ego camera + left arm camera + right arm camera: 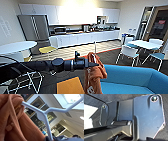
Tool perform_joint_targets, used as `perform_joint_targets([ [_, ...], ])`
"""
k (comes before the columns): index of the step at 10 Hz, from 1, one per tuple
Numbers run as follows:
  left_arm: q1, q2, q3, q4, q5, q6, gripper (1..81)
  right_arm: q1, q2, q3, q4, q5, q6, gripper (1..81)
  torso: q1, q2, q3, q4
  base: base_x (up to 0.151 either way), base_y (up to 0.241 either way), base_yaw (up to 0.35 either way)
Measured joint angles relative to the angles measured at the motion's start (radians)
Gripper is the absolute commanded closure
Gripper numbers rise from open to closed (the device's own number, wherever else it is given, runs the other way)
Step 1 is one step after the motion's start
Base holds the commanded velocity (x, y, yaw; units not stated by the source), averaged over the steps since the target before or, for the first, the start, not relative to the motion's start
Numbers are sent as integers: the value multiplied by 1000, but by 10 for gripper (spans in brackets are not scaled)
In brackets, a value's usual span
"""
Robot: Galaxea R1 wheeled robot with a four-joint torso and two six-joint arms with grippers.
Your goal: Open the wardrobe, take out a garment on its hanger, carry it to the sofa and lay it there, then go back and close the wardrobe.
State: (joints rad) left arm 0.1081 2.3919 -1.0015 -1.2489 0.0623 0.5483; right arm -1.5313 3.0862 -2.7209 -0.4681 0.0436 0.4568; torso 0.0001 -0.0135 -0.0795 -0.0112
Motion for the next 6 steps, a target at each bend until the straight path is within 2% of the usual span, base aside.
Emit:
perform_joint_targets([
  [6, 31, -43, 32, 1, -3, 16, 811, 2, 0, 0, 0, -1, -1, 10, 0, 0, 0, 0, 0, 0, -303],
])
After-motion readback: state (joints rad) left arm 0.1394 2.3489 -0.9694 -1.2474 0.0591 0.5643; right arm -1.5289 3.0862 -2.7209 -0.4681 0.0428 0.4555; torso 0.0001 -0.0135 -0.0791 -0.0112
